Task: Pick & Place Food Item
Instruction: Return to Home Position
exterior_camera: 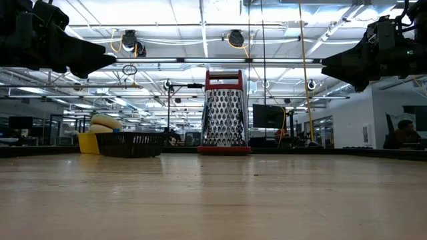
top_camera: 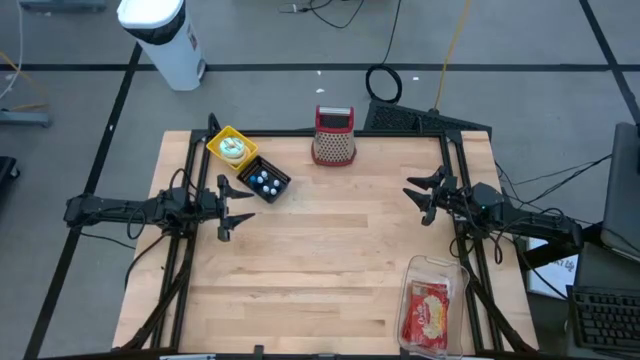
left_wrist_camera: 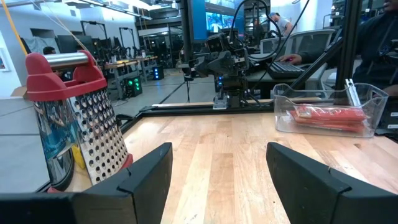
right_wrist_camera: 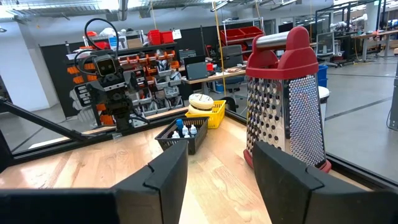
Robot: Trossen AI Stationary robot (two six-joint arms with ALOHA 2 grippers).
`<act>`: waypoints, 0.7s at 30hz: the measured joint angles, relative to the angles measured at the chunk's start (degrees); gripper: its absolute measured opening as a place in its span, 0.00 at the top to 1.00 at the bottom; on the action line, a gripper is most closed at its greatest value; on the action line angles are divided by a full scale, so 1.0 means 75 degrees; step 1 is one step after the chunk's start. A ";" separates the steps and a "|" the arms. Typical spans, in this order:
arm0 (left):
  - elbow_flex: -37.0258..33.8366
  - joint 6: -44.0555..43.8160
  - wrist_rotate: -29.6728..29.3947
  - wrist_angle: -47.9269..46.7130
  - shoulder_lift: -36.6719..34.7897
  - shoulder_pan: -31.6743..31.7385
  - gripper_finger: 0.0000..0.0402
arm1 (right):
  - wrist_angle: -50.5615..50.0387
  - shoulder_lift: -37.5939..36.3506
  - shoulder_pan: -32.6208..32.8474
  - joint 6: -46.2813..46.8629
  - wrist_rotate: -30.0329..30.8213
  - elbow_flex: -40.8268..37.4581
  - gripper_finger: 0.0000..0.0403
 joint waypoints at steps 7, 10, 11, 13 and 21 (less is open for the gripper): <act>0.0000 0.0000 0.0000 -0.0003 0.0000 -0.0003 0.36 | -0.0001 0.0000 -0.0001 0.0002 -0.0001 -0.0001 0.59; 0.0000 0.0000 0.0000 -0.0001 0.0000 -0.0002 0.36 | -0.0001 0.0000 0.0000 -0.0001 0.0000 -0.0001 0.58; 0.0000 0.0001 0.0000 -0.0003 -0.0003 0.0000 0.36 | -0.0001 0.0000 -0.0001 0.0002 0.0000 0.0000 0.58; 0.0000 0.0000 0.0000 -0.0003 0.0000 -0.0003 0.36 | -0.0001 0.0000 0.0000 0.0000 0.0001 0.0000 0.58; 0.0000 0.0001 0.0000 0.0000 0.0000 -0.0002 0.36 | -0.0001 0.0000 0.0001 -0.0001 0.0001 -0.0003 0.59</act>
